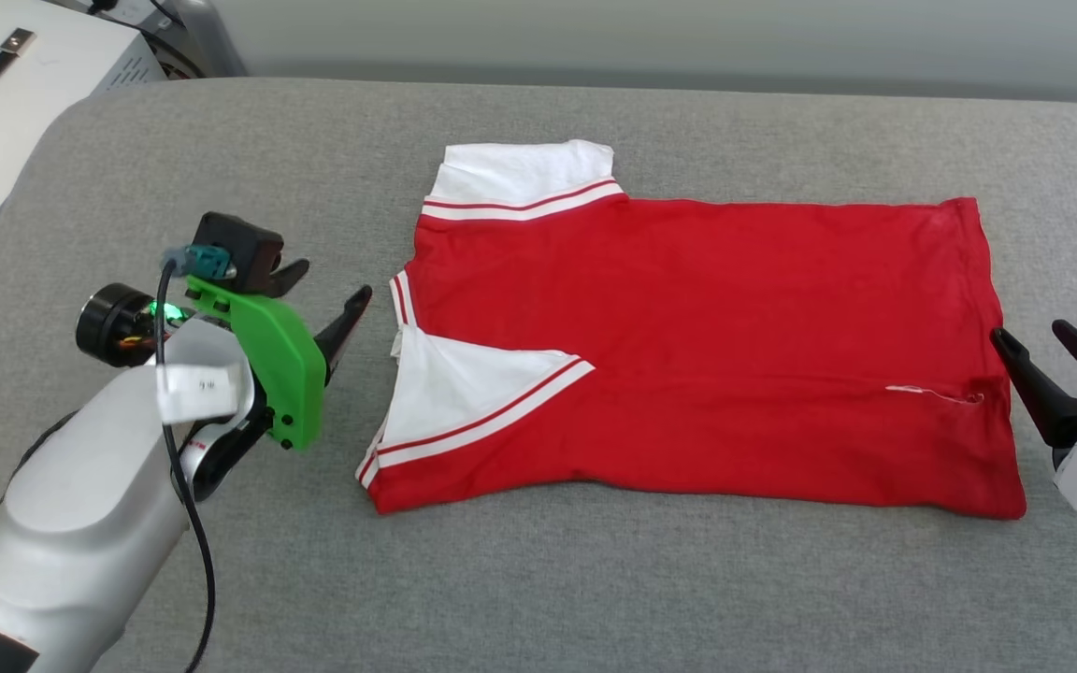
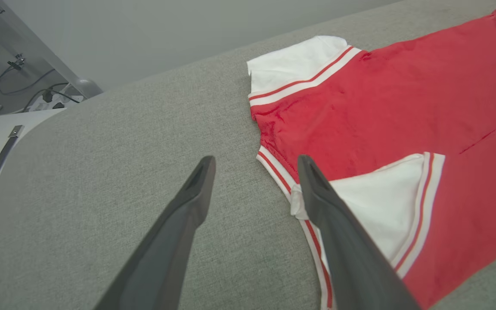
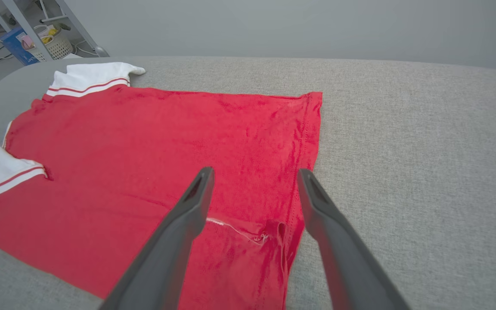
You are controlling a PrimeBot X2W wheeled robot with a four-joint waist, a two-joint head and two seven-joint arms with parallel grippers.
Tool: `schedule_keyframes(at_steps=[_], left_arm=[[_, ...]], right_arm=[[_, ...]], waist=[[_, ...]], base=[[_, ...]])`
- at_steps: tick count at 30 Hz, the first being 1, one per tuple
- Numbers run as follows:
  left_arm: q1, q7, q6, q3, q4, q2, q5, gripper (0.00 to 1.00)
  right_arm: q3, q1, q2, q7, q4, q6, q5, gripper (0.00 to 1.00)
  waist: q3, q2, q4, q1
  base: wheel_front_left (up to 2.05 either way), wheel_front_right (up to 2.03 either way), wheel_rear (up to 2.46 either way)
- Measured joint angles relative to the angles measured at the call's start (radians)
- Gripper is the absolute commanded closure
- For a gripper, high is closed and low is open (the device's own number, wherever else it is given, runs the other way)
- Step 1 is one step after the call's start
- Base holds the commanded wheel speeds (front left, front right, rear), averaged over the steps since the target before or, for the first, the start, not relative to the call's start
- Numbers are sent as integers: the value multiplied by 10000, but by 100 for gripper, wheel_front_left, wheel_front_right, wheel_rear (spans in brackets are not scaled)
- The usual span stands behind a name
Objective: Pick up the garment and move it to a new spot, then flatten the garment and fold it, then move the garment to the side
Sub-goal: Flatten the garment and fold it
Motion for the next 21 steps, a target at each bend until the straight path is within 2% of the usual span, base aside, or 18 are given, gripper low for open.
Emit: schedule_keyframes(at_steps=[6, 10, 15, 21], left_arm=[[-162, 3461, -77, -489, -807, 288, -1592, 0], [-175, 5078, -98, -980, -988, 416, -2144, 0], [-22, 5898, -123, -1308, -734, 456, -2692, 0], [380, 5875, -125, -1676, -151, 422, -2803, 0]], right_arm=[[-267, 242, 263, 303, -190, 2, -161, 0], [-449, 409, 500, 625, -282, 0, -245, 0], [-679, 422, 815, 988, -435, 0, -351, 0], [-671, 420, 1095, 1166, -454, 0, -451, 0]], waist=[[-229, 0, 94, 0], [-211, 0, 0, 0], [-9, 0, -260, 0], [259, 0, -537, 0]], base=[[0, 0, 0], [0, 0, 0], [0, 0, 0], [0, 0, 0]])
